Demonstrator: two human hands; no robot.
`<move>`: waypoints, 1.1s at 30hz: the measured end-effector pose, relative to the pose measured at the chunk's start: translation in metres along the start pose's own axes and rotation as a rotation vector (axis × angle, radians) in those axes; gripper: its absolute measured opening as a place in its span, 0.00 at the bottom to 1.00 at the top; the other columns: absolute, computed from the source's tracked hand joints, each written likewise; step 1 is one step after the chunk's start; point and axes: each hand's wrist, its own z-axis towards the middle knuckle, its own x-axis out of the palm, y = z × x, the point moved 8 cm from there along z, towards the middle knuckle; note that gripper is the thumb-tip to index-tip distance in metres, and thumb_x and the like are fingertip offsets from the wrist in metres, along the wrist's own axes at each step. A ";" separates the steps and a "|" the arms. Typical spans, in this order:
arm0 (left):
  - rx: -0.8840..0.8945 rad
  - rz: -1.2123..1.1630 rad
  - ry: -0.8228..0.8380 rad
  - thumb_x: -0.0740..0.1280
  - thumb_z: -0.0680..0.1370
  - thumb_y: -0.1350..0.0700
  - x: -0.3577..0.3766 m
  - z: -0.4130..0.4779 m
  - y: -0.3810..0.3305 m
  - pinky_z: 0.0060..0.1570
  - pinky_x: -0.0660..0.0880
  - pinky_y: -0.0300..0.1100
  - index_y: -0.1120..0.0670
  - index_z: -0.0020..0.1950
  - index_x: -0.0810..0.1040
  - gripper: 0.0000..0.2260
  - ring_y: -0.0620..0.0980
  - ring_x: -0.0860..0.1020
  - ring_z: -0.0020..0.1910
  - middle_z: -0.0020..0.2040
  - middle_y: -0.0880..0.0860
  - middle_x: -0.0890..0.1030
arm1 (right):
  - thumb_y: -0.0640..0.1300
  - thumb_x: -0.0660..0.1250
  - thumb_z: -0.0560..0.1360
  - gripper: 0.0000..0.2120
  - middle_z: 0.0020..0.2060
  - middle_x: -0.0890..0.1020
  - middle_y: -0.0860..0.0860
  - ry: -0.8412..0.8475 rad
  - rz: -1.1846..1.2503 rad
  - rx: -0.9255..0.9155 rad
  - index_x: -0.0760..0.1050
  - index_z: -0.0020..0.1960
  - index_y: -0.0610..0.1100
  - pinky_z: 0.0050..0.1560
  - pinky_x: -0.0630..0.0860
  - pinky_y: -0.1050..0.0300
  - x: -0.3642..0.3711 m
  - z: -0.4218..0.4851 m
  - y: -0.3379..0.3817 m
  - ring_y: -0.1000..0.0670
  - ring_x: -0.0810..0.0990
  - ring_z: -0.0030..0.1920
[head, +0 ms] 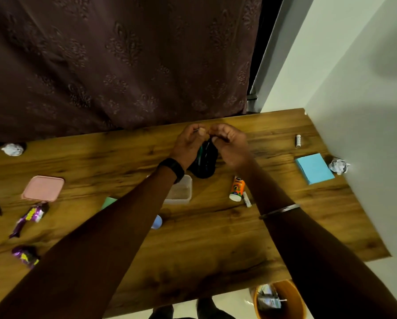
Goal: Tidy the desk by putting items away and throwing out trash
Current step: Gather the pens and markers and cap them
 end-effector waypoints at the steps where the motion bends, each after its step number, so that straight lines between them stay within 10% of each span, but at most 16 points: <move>1: -0.027 -0.007 -0.009 0.59 0.84 0.47 -0.002 -0.003 0.002 0.58 0.79 0.44 0.56 0.62 0.77 0.16 0.42 0.81 0.55 0.55 0.53 0.82 | 0.33 0.64 0.80 0.15 0.57 0.86 0.46 -0.012 0.000 0.008 0.80 0.63 0.44 0.65 0.80 0.44 -0.002 -0.001 0.000 0.48 0.85 0.59; 5: -0.118 -0.053 -0.047 0.57 0.79 0.33 -0.008 -0.018 0.009 0.68 0.73 0.51 0.46 0.65 0.77 0.23 0.48 0.77 0.64 0.65 0.51 0.79 | 0.34 0.65 0.80 0.19 0.62 0.83 0.44 -0.008 0.005 0.054 0.76 0.71 0.40 0.66 0.79 0.48 -0.005 -0.004 -0.010 0.48 0.82 0.63; 10: -0.193 -0.028 -0.049 0.57 0.83 0.40 -0.005 -0.044 0.016 0.72 0.66 0.47 0.50 0.79 0.62 0.27 0.51 0.67 0.74 0.78 0.52 0.66 | 0.48 0.71 0.80 0.27 0.63 0.81 0.52 0.096 0.157 0.169 0.69 0.74 0.40 0.57 0.78 0.67 0.009 -0.020 -0.029 0.61 0.80 0.63; 19: -0.255 0.098 -0.054 0.57 0.84 0.47 0.001 -0.051 0.026 0.71 0.68 0.54 0.53 0.79 0.62 0.23 0.57 0.68 0.74 0.76 0.57 0.68 | 0.41 0.83 0.67 0.40 0.64 0.80 0.58 0.179 -0.111 0.114 0.68 0.73 0.52 0.67 0.77 0.51 0.030 -0.039 -0.054 0.58 0.79 0.64; 24: -0.289 0.117 -0.071 0.55 0.77 0.38 0.007 -0.034 0.064 0.64 0.74 0.59 0.50 0.73 0.69 0.28 0.59 0.75 0.66 0.69 0.57 0.76 | 0.63 0.86 0.55 0.51 0.65 0.82 0.51 0.149 -0.070 0.078 0.71 0.72 0.49 0.67 0.78 0.39 0.030 -0.028 -0.064 0.49 0.81 0.66; 29: -0.250 0.080 -0.084 0.56 0.84 0.48 -0.004 -0.057 0.008 0.73 0.66 0.54 0.52 0.79 0.63 0.23 0.57 0.67 0.74 0.77 0.56 0.67 | 0.45 0.85 0.62 0.42 0.63 0.83 0.49 0.094 -0.106 0.066 0.72 0.72 0.45 0.64 0.80 0.44 0.027 -0.033 -0.033 0.50 0.83 0.63; 33: -0.174 -0.063 -0.080 0.54 0.83 0.63 -0.004 -0.051 -0.012 0.56 0.77 0.39 0.59 0.73 0.70 0.18 0.50 0.76 0.60 0.64 0.51 0.76 | 0.34 0.82 0.64 0.37 0.57 0.84 0.51 0.059 -0.068 0.043 0.72 0.70 0.41 0.53 0.83 0.59 0.014 -0.027 -0.013 0.60 0.85 0.54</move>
